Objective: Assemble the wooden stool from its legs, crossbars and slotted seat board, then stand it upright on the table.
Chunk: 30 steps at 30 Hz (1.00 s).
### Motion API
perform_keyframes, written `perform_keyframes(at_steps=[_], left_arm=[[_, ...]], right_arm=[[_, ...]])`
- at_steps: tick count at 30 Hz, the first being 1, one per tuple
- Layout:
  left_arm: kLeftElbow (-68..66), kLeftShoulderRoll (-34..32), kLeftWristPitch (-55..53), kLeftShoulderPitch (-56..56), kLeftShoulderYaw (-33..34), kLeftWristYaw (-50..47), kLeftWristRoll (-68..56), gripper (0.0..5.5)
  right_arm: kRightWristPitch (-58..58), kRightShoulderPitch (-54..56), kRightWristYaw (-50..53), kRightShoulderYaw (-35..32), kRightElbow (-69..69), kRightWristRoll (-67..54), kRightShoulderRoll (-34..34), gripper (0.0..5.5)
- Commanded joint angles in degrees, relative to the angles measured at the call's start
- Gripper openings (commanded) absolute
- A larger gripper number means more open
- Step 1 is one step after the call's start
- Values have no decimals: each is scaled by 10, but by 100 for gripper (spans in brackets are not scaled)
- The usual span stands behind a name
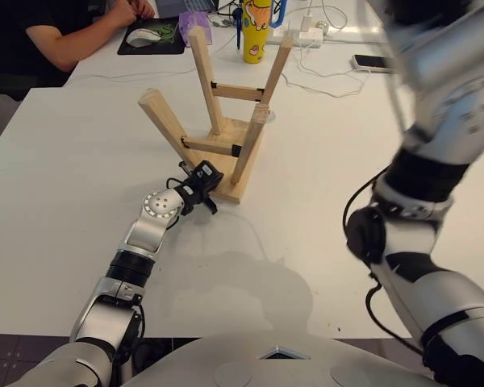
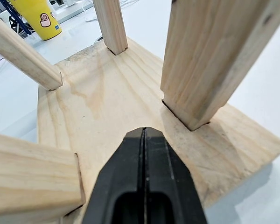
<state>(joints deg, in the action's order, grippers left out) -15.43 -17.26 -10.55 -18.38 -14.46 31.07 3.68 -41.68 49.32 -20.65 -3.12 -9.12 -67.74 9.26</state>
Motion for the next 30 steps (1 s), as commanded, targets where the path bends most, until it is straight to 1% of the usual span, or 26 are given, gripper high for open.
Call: perform_keyframes(at_steps=[1, 2, 4, 8, 11, 13, 15, 17, 18, 19, 20, 21, 23, 24, 25, 26, 27, 29, 30], left_arm=[[-62, -20, -77, 46, -28, 16, 27, 0], [-62, -21, -79, 44, -28, 16, 26, 0], [-57, -23, -84, 47, -24, 13, 23, 0], [-73, -21, -87, 44, -24, 10, 23, 0], [-80, -22, -87, 44, -26, 10, 23, 0], [-83, -24, -87, 45, -26, 11, 23, 0], [-82, -27, -87, 50, -22, 9, 20, 0], [-80, -30, -88, 54, -19, 8, 18, 0], [-79, -31, -89, 55, -19, 8, 17, 0], [-78, -32, -89, 55, -20, 9, 17, 0], [-76, -32, -89, 56, -20, 9, 17, 0], [-75, -33, -90, 54, -22, 12, 17, 0], [-72, -32, -92, 51, -24, 14, 16, 0], [-74, -31, -93, 44, -26, 16, 16, 0], [-77, -30, -93, 37, -28, 19, 16, 0], [-80, -31, -91, 30, -30, 23, 17, 0], [-79, -32, -91, 29, -29, 24, 16, 0], [-72, -37, -93, 36, -22, 21, 13, 0], [-72, -37, -93, 38, -20, 18, 12, 0]], right_arm=[[7, -240, 27, 261, 106, 278, 76, 2], [11, -239, 19, 237, 98, 269, 67, 2], [41, -188, 3, 172, 72, 236, 42, 2], [80, -71, -24, 22, 15, 81, -7, 2], [67, 11, -14, -63, -12, -56, -1, 2], [69, 71, 8, -121, -16, -154, 15, 2], [75, 113, 19, -155, -6, -195, 36, 2], [75, 123, 25, -161, 0, -202, 43, 2], [71, 104, 29, -144, -1, -179, 38, 2], [63, 73, 36, -111, 0, -141, 32, 2], [54, 28, 49, -52, 12, -69, 29, 2], [37, -35, 80, 36, 49, 23, 29, 2], [16, -150, 84, 249, 125, 206, 73, 2], [16, -210, 60, 315, 149, 252, 91, 2], [26, -249, 45, 360, 152, 296, 120, 2], [31, -272, 31, 379, 148, 325, 147, 2], [32, -281, 17, 363, 140, 326, 159, 2], [70, -244, -2, 310, 141, 340, 166, 2], [107, -214, -5, 262, 144, 333, 153, 2]])
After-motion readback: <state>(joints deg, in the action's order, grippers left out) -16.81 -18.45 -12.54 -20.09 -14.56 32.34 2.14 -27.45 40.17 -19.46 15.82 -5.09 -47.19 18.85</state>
